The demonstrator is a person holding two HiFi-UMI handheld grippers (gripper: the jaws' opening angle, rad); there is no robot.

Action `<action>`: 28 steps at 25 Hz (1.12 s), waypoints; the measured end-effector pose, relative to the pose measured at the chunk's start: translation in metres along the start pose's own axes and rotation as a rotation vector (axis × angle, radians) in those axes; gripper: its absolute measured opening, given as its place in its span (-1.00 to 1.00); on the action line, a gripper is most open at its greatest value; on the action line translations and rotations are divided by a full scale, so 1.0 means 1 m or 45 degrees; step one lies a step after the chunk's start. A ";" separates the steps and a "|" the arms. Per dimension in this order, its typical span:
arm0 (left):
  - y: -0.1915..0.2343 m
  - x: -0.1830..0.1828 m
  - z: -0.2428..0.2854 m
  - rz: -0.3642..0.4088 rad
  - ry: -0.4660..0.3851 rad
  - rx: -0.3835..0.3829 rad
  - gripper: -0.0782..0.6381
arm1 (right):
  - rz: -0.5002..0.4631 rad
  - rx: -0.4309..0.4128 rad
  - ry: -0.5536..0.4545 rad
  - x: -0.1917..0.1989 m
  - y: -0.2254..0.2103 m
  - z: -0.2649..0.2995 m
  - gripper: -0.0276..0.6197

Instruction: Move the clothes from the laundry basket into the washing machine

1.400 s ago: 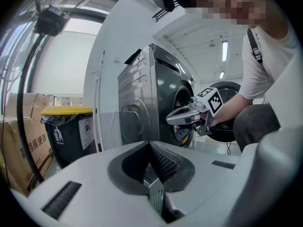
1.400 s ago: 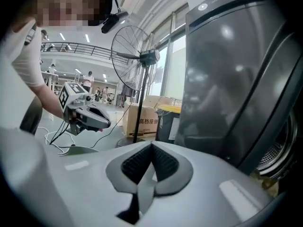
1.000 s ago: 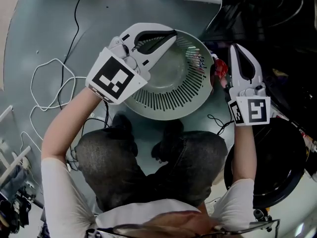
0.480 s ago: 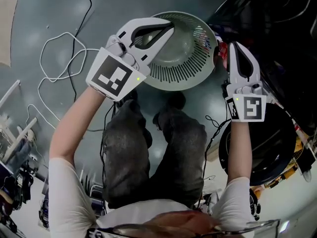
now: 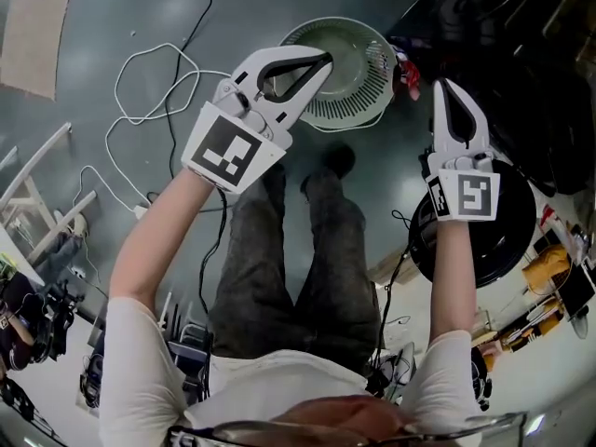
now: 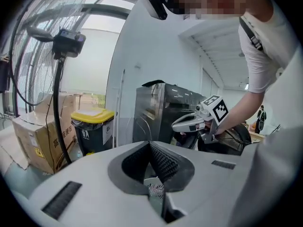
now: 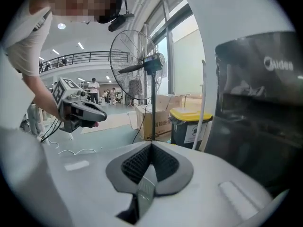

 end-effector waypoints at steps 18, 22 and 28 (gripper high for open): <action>-0.114 -0.282 -0.079 0.074 -0.102 0.001 -0.76 | 0.136 0.128 -0.071 -0.261 0.058 -0.135 -0.89; -0.146 -0.327 -0.105 0.085 -0.106 0.009 -0.76 | 0.134 0.147 -0.056 -0.311 0.071 -0.171 -0.89; -0.172 -0.384 -0.145 0.111 -0.142 -0.028 -0.76 | 0.059 0.159 -0.117 -0.381 0.079 -0.221 -0.89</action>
Point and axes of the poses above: the fingertips, and each gripper's own axes: z forward along the fingers, y to its left, x out of its underside, the point moved 8 cm from there along -z, backward along the fingers, and after that the axes turned 12 degrees about -y, right-handed, at the moved point
